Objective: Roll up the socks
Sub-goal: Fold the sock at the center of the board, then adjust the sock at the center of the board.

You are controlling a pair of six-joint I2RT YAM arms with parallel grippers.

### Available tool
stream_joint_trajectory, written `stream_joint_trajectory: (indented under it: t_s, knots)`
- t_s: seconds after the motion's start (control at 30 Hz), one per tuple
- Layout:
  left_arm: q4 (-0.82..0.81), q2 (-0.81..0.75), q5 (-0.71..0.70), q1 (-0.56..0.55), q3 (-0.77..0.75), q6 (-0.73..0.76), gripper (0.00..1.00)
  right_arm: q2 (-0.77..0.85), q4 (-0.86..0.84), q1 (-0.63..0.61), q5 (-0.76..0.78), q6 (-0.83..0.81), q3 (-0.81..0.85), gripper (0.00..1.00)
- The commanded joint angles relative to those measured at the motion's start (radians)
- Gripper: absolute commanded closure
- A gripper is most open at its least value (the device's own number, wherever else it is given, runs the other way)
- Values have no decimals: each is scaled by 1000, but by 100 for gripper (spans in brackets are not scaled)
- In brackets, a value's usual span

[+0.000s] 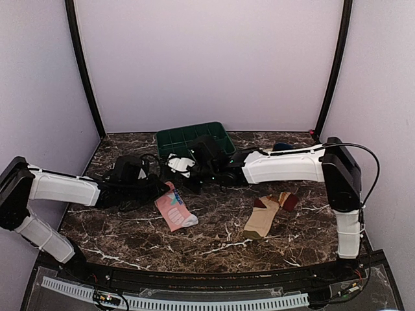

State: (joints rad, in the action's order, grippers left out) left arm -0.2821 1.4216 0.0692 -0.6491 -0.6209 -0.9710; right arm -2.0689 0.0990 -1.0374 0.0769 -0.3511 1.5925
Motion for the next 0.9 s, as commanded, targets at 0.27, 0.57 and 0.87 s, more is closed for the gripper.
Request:
stream_joint_trajectory:
  t_s: [0.27, 0.57, 0.87]
  knots:
    - [-31, 142, 171, 93, -108, 53, 92, 69, -68, 7, -307, 186, -131, 100]
    - [-61, 261, 254, 102, -181, 57, 92, 8, -79, 7, -430, 215, -111, 100]
    - [-77, 331, 274, 121, -188, 65, 92, -77, -112, 34, -563, 257, -100, 100]
